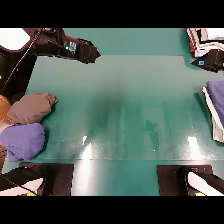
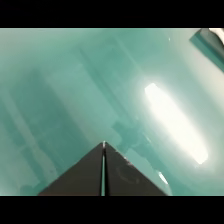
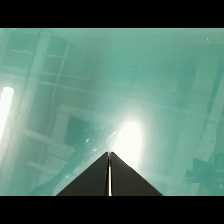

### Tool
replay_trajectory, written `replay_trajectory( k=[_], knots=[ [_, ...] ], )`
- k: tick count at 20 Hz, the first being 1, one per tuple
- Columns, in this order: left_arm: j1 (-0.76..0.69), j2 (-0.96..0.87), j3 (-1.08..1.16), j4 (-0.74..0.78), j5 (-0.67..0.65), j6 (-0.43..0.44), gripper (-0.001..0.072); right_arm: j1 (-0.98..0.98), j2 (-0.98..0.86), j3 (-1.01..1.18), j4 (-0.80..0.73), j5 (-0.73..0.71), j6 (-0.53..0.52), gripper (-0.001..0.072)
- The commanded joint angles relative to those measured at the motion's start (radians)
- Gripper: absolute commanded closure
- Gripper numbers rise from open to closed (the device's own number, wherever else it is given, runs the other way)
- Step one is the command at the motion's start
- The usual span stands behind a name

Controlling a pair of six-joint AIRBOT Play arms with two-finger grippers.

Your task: Fold the shirts.

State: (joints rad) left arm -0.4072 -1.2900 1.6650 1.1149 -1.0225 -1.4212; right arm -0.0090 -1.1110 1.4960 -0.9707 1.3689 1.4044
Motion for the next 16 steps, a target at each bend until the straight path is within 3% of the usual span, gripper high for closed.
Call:
replay_trajectory(
  k=[1, 14, 16],
  knots=[
    [0.0, 0.0, 0.0, 0.0, 0.02, 0.0, 0.0682, 0.001, 0.001, 0.001, 0.001, 0.0, 0.0, 0.0696],
    [0.0, 0.0, 0.0, -0.004, 0.051, -0.011, 0.0682, 0.001, 0.001, 0.001, 0.001, 0.003, 0.0, 0.0696],
    [0.011, 0.0, 0.001, 0.095, 0.035, 0.013, 0.0681, 0.001, 0.001, 0.001, 0.0, 0.003, 0.0, 0.0696]
  ],
)
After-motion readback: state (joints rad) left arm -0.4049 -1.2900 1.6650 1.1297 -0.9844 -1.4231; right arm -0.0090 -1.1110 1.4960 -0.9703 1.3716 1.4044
